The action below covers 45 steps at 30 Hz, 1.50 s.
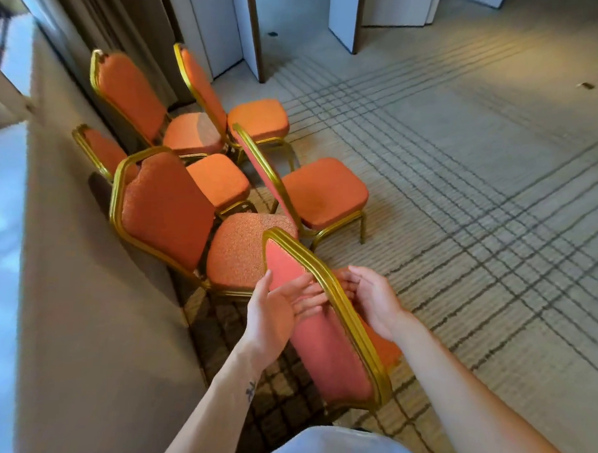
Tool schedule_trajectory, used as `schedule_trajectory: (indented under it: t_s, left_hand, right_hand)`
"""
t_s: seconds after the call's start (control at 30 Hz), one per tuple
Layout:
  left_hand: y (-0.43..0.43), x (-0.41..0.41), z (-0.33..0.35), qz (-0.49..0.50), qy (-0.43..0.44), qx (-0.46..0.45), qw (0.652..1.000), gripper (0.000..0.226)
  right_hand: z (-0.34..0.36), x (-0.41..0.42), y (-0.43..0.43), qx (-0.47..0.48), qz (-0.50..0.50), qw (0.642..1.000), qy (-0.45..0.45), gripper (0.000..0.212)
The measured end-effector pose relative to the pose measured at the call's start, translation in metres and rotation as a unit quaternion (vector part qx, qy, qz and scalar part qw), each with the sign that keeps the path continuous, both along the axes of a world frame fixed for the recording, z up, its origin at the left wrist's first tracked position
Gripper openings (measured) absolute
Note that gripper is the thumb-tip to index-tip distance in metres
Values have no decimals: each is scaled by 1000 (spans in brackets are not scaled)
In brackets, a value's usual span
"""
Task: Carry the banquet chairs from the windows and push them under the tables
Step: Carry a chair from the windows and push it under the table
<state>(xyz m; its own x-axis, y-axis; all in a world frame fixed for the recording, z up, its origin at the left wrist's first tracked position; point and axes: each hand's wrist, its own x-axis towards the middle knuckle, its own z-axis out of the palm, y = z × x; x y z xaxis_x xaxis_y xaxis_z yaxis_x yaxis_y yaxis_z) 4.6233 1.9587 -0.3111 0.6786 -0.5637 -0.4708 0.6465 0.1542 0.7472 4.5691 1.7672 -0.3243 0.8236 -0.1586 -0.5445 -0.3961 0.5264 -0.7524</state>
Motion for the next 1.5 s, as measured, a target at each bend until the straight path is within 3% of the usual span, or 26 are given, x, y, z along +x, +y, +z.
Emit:
schedule_trajectory:
  t_s: [0.17, 0.3, 0.4, 0.53, 0.63, 0.73, 0.83, 0.93, 1.07, 1.2, 1.4, 1.5]
  left_hand:
    - [-60, 19, 2, -52, -41, 2, 998, 80]
    - [-101, 34, 5, -118, -114, 32, 986, 73]
    - [-127, 47, 5, -176, -190, 50, 965, 62]
    - [-154, 67, 2, -207, -229, 46, 950, 55]
    - [-172, 84, 0, -242, -304, 49, 920, 32]
    - [-186, 104, 2, -248, -448, 39, 858, 31]
    - [-203, 133, 3, -261, -644, 45, 717, 40]
    - [-221, 149, 2, -299, -732, 56, 610, 49]
    - [-237, 159, -6, -408, -712, 94, 563, 66]
    - [-240, 165, -8, -437, -730, 97, 517, 66]
    - [-248, 181, 3, -476, -722, 134, 484, 27]
    - [-254, 182, 4, -498, -715, 174, 459, 26]
  right_hand:
    - [4, 1, -50, -5, -49, 999, -11, 39]
    - [11, 2, -82, -148, -93, 985, 8, 32]
    - [20, 3, -97, -292, -109, 950, 28, 18]
    - [29, 7, -104, -412, -116, 902, 55, 16]
    - [28, 10, -105, -497, -121, 853, 102, 17]
    - [27, 15, -106, -557, -134, 807, 145, 29]
    - [25, 21, -104, -580, -166, 774, 191, 40]
    - [22, 27, -98, -601, -186, 747, 215, 41]
    - [19, 32, -88, -624, -178, 711, 271, 17]
    - [16, 36, -79, -647, -187, 668, 317, 26]
    - [10, 36, -75, -646, -191, 632, 383, 25]
    - [7, 33, -74, -639, -205, 620, 406, 29]
